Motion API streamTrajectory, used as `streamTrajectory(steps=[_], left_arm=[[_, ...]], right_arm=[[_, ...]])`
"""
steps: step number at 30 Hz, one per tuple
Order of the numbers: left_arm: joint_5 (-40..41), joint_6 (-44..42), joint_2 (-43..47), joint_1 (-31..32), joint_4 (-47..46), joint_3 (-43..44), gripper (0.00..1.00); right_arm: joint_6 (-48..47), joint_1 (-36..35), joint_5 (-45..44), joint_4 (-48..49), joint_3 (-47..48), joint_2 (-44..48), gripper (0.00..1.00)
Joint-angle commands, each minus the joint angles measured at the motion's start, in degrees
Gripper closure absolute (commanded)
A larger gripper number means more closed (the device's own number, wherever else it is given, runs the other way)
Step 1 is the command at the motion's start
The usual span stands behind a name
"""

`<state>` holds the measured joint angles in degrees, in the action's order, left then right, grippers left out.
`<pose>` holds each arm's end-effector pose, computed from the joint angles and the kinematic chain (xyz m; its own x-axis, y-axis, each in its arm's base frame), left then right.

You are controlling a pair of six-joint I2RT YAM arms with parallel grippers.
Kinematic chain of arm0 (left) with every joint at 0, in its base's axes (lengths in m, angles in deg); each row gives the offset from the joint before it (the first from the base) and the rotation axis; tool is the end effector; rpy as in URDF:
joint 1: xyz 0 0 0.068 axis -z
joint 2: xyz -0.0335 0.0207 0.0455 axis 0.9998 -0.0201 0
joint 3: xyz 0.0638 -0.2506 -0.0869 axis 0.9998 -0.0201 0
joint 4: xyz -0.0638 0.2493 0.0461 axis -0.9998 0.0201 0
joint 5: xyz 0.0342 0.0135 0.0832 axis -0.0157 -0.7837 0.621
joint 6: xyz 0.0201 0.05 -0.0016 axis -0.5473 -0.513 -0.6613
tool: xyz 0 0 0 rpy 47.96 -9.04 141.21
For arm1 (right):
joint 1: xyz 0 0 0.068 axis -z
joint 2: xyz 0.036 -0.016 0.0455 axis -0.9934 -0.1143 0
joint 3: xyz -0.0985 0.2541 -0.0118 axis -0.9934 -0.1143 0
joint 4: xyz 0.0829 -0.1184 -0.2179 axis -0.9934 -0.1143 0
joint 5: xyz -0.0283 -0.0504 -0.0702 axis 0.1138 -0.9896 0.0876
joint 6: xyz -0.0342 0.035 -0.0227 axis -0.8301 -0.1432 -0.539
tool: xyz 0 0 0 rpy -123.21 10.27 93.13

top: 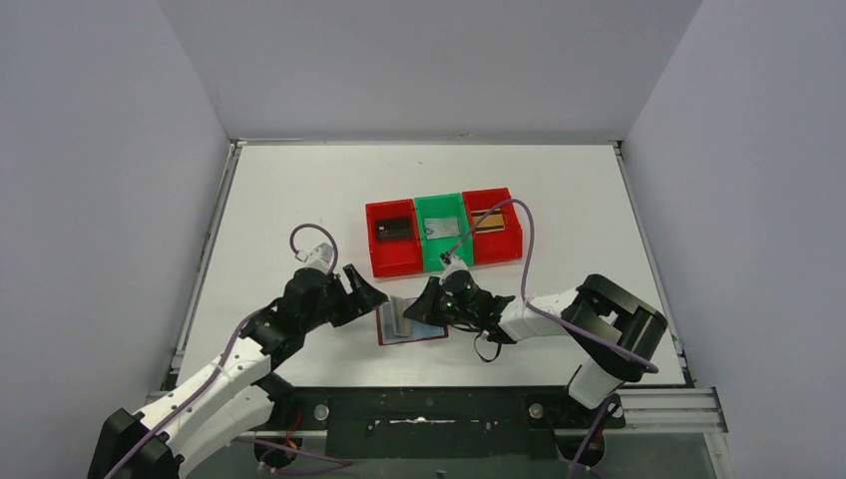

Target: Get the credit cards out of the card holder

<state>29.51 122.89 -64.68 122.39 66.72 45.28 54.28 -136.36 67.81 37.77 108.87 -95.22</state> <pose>0.1443 -0.0979 0.2007 -0.7520 -0.4821 -0.4496 -0.0489 0.7210 -0.6912 0.1745 0.2417 0.1351 -0.9270 0.1929 -0.3217 -0.1410 0.6155 0.7754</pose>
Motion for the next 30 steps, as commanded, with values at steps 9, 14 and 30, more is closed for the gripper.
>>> streamTrajectory(steps=[9,14,30], left_arm=[[-15.63,0.82,-10.37,-0.39,-19.16,-2.26,0.35],[-16.72,1.41,-13.92,-0.17,-22.45,-2.61,0.45],[-13.96,-1.31,-21.92,-0.17,-20.58,-3.47,0.91]], right_arm=[[3.42,1.48,2.93,11.9,-1.49,-0.39,1.0],[3.36,1.77,3.13,11.97,-1.85,-0.48,1.0],[1.58,1.86,4.46,8.44,-0.27,0.37,0.88]])
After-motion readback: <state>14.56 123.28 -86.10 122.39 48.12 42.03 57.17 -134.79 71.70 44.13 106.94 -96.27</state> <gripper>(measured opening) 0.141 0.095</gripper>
